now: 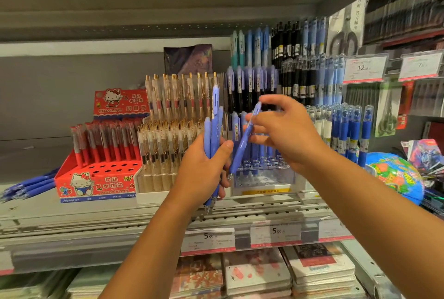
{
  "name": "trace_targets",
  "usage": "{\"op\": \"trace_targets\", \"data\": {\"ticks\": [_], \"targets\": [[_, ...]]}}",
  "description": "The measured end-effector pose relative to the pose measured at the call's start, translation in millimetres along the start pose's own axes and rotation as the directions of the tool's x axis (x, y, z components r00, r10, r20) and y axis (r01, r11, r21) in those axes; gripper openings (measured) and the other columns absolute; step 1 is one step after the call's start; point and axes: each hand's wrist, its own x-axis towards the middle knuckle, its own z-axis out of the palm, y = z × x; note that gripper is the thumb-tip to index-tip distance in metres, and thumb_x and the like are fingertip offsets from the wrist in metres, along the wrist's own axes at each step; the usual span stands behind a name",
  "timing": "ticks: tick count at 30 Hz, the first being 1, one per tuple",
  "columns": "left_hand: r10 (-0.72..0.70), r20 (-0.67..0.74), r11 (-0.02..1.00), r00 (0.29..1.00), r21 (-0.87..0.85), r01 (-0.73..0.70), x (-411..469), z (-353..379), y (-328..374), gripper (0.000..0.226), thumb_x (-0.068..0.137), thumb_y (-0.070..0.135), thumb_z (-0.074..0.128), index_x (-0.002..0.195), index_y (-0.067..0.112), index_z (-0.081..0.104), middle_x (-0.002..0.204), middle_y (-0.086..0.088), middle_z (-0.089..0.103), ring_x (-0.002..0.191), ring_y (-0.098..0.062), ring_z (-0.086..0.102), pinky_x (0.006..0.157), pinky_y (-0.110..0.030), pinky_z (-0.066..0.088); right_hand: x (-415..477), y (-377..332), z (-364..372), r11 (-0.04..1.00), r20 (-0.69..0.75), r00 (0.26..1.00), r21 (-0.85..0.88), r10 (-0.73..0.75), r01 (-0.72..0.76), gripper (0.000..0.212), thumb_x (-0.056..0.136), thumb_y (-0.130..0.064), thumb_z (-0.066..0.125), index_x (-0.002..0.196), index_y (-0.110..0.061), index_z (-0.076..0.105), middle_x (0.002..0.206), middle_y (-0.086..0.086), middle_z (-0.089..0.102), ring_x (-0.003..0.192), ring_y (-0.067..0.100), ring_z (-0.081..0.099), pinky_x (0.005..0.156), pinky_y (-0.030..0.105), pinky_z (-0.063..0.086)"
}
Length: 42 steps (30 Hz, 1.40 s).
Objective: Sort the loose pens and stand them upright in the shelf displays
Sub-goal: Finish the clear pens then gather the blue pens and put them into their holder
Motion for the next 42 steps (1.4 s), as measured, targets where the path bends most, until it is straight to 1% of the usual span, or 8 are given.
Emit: {"op": "trace_targets", "data": {"ticks": [5,8,14,17,22,30,36,42], "targets": [[-0.002,0.002,1.000,1.000,-0.008,0.002,0,0,0,0.007,0.099,0.027,0.058,0.092,0.026,0.056,0.065,0.002,0.060,0.046,-0.021,0.052,0.041,-0.029,0.047,11,-15,-15,0.943,-0.016,0.975,-0.257,-0.222,0.211,0.032,0.092,-0.003,0.062,0.115,-0.023,0.052,0.094,0.009,0.072,0.078,0.015,0.073,0.061,0.030,0.059],[-0.004,0.007,1.000,1.000,-0.009,0.004,0,0,0,0.009,0.099,0.026,0.058,0.090,0.027,0.057,0.065,0.001,0.059,0.046,-0.020,0.052,0.041,-0.028,0.047,15,-21,-20,0.877,-0.009,0.949,-0.384,-0.315,0.288,0.037,0.091,-0.002,0.060,0.116,-0.026,0.050,0.094,0.006,0.069,0.084,0.024,0.071,0.070,0.050,0.060],[-0.009,0.017,1.000,1.000,0.007,0.009,0,0,1,0.011,0.100,0.025,0.056,0.090,0.021,0.055,0.066,-0.002,0.060,0.046,-0.020,0.052,0.041,-0.028,0.047,18,-10,-17,0.706,0.056,0.909,-0.611,-0.413,0.358,0.039,0.091,0.003,0.053,0.120,-0.024,0.049,0.100,0.011,0.060,0.084,0.030,0.065,0.063,0.044,0.053],[-0.015,0.020,1.000,1.000,0.011,0.015,-1,0,1,0.011,0.100,0.025,0.056,0.089,0.021,0.055,0.066,-0.002,0.059,0.047,-0.020,0.052,0.042,-0.028,0.048,23,-4,-18,0.647,0.047,0.903,-0.682,-0.427,0.341,0.039,0.092,0.002,0.051,0.123,-0.021,0.050,0.090,-0.003,0.054,0.067,0.015,0.056,0.056,0.033,0.046],[0.000,0.024,1.000,1.000,0.021,0.000,-1,0,3,0.013,0.100,0.025,0.056,0.089,0.019,0.054,0.065,0.000,0.059,0.047,-0.020,0.052,0.042,-0.028,0.048,29,4,-18,0.628,0.027,0.915,-0.719,-0.404,0.299,0.041,0.092,0.007,0.044,0.123,-0.018,0.051,0.080,-0.005,0.048,0.064,0.011,0.044,0.059,0.038,0.043],[-0.016,0.031,1.000,0.999,0.013,0.016,-2,0,3,0.012,0.100,0.026,0.055,0.091,0.018,0.054,0.064,0.001,0.059,0.047,-0.020,0.051,0.042,-0.029,0.048,29,27,-18,0.611,0.047,0.952,-0.757,-0.303,0.232,0.044,0.091,0.009,0.047,0.126,-0.016,0.053,0.095,0.003,0.054,0.069,0.008,0.048,0.050,0.027,0.036],[-0.003,0.035,1.000,0.999,0.011,0.003,-2,0,4,0.011,0.098,0.035,0.057,0.094,0.025,0.056,0.065,0.001,0.059,0.045,-0.018,0.051,0.042,-0.028,0.047,21,36,-16,0.596,0.040,0.955,-0.774,-0.294,0.215,0.050,0.090,0.010,0.050,0.132,-0.017,0.049,0.098,0.002,0.052,0.069,0.016,0.052,0.056,0.036,0.045],[0.017,0.026,1.000,1.000,-0.004,-0.017,-2,0,2,0.012,0.102,0.024,0.054,0.092,0.018,0.059,0.060,0.000,0.061,0.039,-0.021,0.047,0.040,-0.028,0.045,17,35,-15,0.619,0.041,0.960,-0.757,-0.277,0.211,0.053,0.090,0.011,0.050,0.134,-0.018,0.047,0.095,0.006,0.053,0.071,0.020,0.053,0.057,0.041,0.048]]}}
